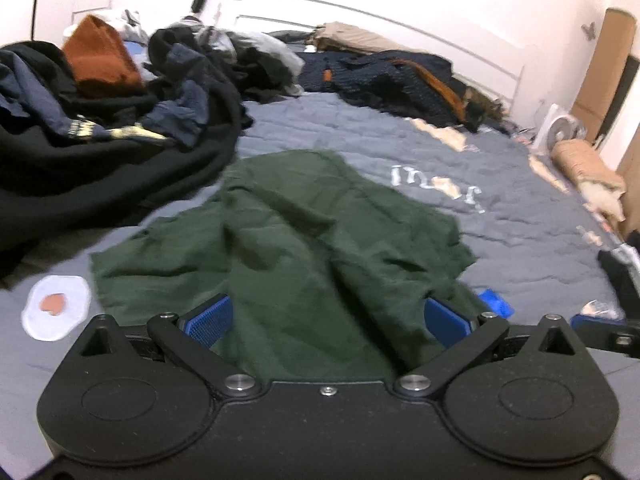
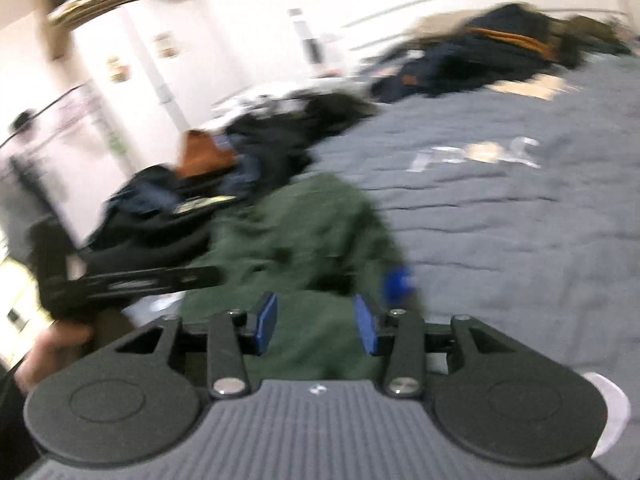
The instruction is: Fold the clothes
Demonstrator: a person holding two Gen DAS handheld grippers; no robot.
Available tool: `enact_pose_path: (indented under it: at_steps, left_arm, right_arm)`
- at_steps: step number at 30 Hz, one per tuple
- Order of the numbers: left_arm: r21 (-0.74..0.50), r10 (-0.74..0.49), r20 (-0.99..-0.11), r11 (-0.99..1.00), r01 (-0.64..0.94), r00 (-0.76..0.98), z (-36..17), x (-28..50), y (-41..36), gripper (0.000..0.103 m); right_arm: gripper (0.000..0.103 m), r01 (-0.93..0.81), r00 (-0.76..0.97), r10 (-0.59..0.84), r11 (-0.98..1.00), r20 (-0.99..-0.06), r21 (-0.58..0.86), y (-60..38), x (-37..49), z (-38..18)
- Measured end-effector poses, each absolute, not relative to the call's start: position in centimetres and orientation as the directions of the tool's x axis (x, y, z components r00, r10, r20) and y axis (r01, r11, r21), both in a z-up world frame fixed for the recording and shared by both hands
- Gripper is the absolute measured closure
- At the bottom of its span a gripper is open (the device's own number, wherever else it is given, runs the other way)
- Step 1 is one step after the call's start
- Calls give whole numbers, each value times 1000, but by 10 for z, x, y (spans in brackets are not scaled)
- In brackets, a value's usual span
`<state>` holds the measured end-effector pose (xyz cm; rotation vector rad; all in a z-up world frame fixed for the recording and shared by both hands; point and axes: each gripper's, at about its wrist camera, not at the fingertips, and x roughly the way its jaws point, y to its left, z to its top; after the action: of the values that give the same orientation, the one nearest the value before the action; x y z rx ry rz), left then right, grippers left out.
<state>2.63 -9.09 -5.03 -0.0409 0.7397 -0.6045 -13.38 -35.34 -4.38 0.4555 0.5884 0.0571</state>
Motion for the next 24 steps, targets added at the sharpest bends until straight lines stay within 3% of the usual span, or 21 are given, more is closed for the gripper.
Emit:
enact_pose_path:
  at_steps: [6,8,10,11,17,18,19,20,24]
  left_arm:
    - [-283,-582,-602,796,535,548,-55,21,-112,3]
    - [-291,-595,-604,784,549,530,-58,19,-121,11]
    - [-298,-600,-618,777,554,509,-62,19,-130,29]
    - [-307,-600,-631,776,551,492,-65,20,-134,34]
    - [-414,-640,-634,754,510,433,-78,31,-141,40]
    - [-430,-647,-630,752,500,430,-79,33,-141,43]
    - [-446,-653,-626,749,490,426,-80,36,-141,58]
    - [-467,-658,-626,747,474,419,-83,39,-139,66]
    - [-538,-682,-617,730,421,394,-91,44,-132,83]
  right_arm:
    - [60,160,851,111,876,-513,455,-373,-138,-53]
    - [60,167,849,109,874,-518,457,-374,-139,-56]
    - [60,166,845,109,877,-523,451,-374,-140,-57]
    - [60,165,843,109,880,-527,445,-374,-141,-58]
    - [59,163,844,112,878,-525,450,-375,-148,-56]
    - [59,164,845,110,877,-522,452,-376,-149,-56]
    - [59,165,846,110,876,-522,452,-376,-149,-56]
    - [59,165,847,109,876,-521,453,-376,-149,-55]
    - [59,166,847,107,878,-521,449,-377,-149,-56]
